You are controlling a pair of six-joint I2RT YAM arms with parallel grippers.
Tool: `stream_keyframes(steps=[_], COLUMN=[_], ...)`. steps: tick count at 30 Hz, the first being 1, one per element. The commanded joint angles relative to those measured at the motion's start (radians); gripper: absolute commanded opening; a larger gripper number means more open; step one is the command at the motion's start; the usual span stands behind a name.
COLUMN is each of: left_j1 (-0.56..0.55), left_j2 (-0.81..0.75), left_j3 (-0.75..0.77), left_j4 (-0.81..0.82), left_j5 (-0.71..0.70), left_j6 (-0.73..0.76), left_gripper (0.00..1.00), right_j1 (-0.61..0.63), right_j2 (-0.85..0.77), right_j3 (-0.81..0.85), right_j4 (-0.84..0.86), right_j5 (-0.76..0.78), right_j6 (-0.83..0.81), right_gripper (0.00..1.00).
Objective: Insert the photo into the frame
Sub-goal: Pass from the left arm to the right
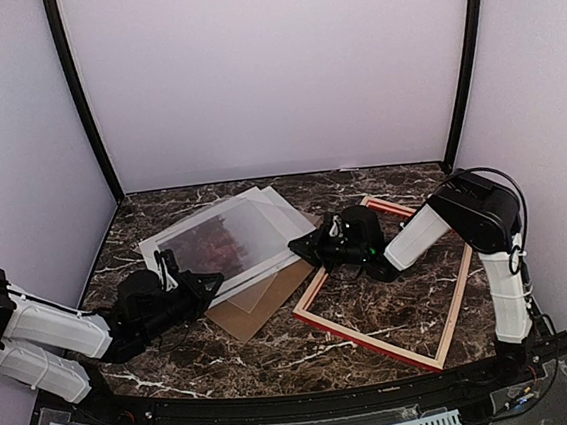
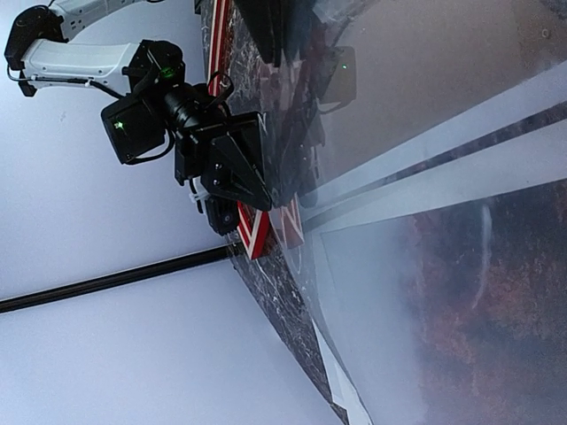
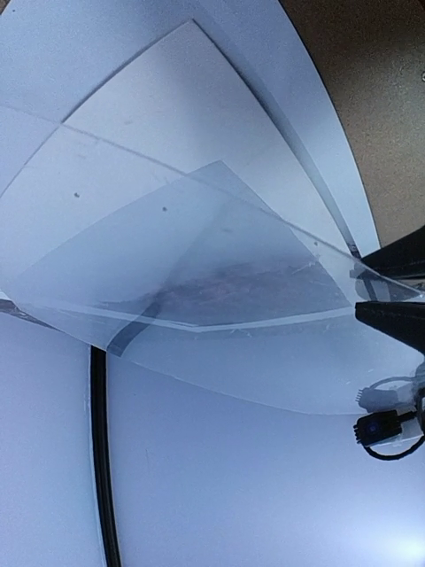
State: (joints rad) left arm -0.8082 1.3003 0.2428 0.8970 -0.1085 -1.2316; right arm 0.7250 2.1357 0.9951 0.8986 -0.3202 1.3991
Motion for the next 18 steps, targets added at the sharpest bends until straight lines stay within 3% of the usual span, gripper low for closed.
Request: stream_keyframes(steps=[1,3,9,11,14,15,18], left_j1=[-0.015,-0.016,-0.019,-0.019,-0.018,-0.018,-0.019], left_j2=[0.01,0.016,0.015,0.006,-0.012,-0.015,-0.016], left_j3=[0.014,0.013,-0.003,-0.007,-0.005,-0.003,0.005], left_j4=[0.006,0.007,0.012,0.004,-0.032,-0.05,-0.076], left_j5=[0.034,0.037,0.033,0.028,0.023,0.024,0.034], left_j6=[0.02,0.02,0.019,0.025,0.037,0.043,0.058], left_gripper=[0.03,0.03,0.08,0.15,0.35,0.48,0.6], right_j1=[-0.007,-0.01,-0.029,-0.039,-0.052,-0.057,-0.07], right_j2=[0.0,-0.005,-0.04,-0.057,-0.092,-0.102,-0.135], right_j3=[-0.007,-0.008,-0.028,-0.044,-0.064,-0.07,-0.08], right_j4=[0.136,0.151,0.162,0.161,0.14,0.136,0.121], right_j5=[-0.005,-0.009,-0.024,-0.03,-0.039,-0.042,-0.059], right_j6=[0.024,0.026,0.015,0.008,-0.013,-0.022,-0.045], right_gripper=[0.05,0.0,0.0,0.0,0.0,0.0,0.0])
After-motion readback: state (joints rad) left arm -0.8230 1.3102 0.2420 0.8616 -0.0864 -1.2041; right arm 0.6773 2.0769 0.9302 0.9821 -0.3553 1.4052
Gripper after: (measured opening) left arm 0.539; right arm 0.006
